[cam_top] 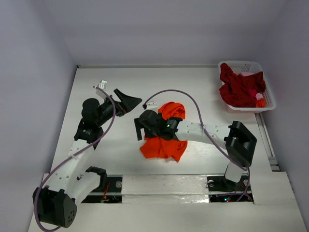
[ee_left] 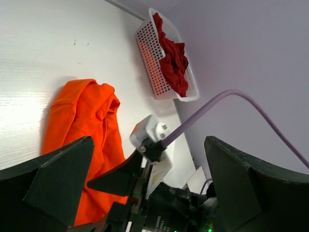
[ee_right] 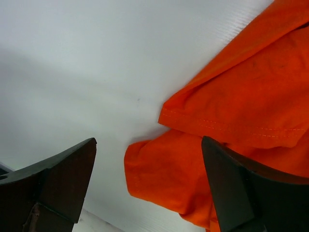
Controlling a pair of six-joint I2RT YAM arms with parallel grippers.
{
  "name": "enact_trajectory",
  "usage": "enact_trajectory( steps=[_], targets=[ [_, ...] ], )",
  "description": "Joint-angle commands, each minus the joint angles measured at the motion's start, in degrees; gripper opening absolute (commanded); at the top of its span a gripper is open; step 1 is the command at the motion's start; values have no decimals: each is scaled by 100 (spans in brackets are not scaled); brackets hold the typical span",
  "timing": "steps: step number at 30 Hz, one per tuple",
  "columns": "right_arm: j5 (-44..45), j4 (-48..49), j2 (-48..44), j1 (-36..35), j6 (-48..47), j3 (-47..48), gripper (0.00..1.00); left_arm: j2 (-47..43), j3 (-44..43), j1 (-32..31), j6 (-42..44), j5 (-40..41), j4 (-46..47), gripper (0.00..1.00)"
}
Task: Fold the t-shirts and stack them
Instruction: Flatten out the tshirt
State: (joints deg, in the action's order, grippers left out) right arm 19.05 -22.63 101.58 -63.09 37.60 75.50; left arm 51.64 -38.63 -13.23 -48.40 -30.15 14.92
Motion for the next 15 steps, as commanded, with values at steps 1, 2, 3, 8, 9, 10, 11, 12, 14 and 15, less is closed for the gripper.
enact_trajectory(
  steps=[1, 2, 3, 8, 9, 10, 11, 12, 14, 15],
  targets=[
    [195, 207, -472, -19, 89, 131, 95, -198, 12, 49, 59, -236, 125, 99],
    [326, 146, -568, -19, 124, 131, 95, -207, 109, 49, 42, -263, 134, 99],
    [406, 110, -778, -19, 142, 122, 95, -241, 223, 49, 33, -289, 160, 99],
    [1169, -520, -1412, -19, 229, 332, 94, -356, 1049, 49, -20, -421, 336, 99],
    [1293, -636, -1604, -19, 273, 403, 94, -452, 1190, 49, -64, -439, 458, 99],
    [1416, -759, -1719, -19, 300, 465, 94, -496, 1444, 49, -99, -448, 468, 99],
    [1652, -960, -1834, -19, 387, 517, 94, -532, 1559, 49, -99, -422, 468, 99],
    [1750, -1049, -1957, -19, 423, 640, 94, -584, 1665, 49, -117, -378, 468, 99],
    [1979, -1312, -2229, -19, 476, 798, 94, -602, 1973, 49, -169, -342, 590, 99],
    [1989, -1357, -2300, -19, 458, 895, 94, -602, 2095, 49, -230, -394, 870, 99]
  ],
)
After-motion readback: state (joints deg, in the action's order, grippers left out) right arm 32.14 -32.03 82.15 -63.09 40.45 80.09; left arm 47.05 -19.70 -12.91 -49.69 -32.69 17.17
